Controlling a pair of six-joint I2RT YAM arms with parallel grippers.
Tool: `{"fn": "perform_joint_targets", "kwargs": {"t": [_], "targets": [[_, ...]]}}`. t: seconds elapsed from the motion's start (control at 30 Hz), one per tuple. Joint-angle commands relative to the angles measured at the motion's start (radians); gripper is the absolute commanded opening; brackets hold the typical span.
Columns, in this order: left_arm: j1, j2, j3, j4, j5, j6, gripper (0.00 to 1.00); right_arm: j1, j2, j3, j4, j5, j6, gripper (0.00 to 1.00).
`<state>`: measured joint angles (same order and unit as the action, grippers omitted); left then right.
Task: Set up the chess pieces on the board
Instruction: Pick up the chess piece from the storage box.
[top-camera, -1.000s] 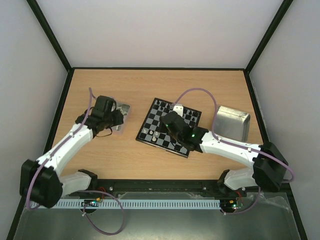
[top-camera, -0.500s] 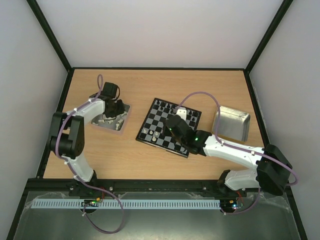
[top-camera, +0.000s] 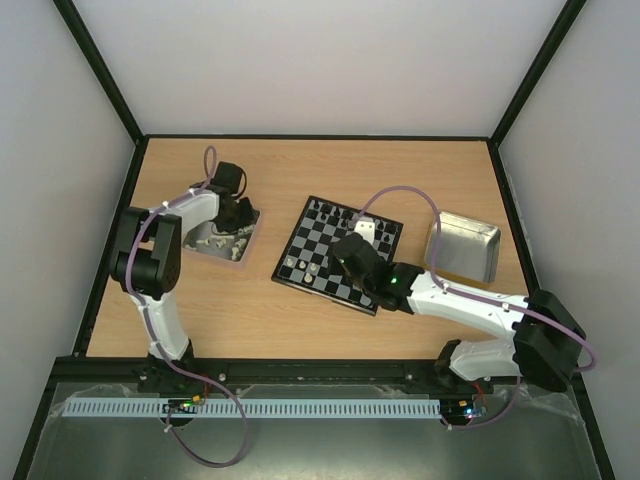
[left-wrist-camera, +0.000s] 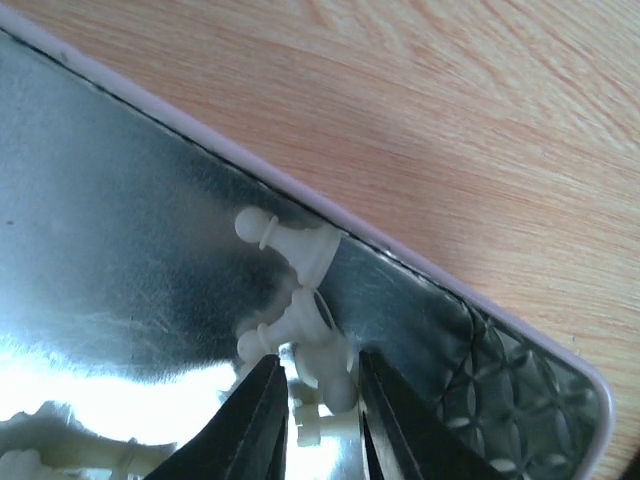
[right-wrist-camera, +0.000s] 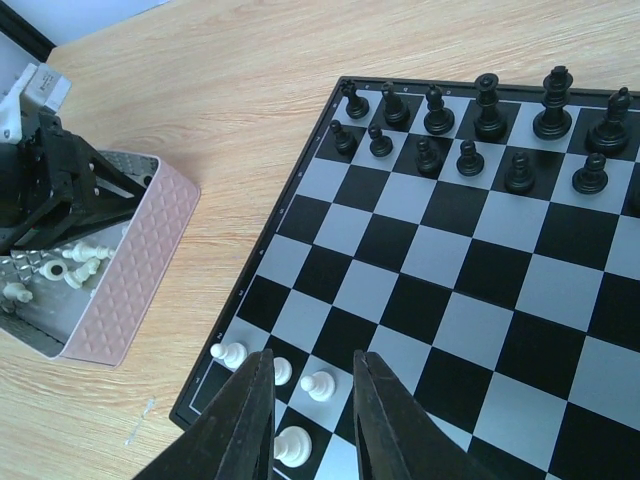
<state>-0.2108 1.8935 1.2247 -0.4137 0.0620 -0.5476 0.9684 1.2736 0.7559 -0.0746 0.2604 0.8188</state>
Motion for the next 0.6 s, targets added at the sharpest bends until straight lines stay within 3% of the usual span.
{"fn": "perform_joint_targets", "kwargs": {"t": [0.0,0.2,0.57], "targets": [[0.004,0.03,0.042,-0.019,-0.018,0.02,0.21,0.002,-0.025,-0.015,0.007,0.041,0.0,0.21],[0.004,0.029,0.06,-0.047,-0.064,0.025,0.06,0.001,-0.042,-0.019,0.005,0.048,0.012,0.21],[-0.015,-0.172,-0.008,-0.113,-0.082,0.041,0.05,0.002,-0.099,-0.035,0.006,0.105,0.04,0.18]]}}
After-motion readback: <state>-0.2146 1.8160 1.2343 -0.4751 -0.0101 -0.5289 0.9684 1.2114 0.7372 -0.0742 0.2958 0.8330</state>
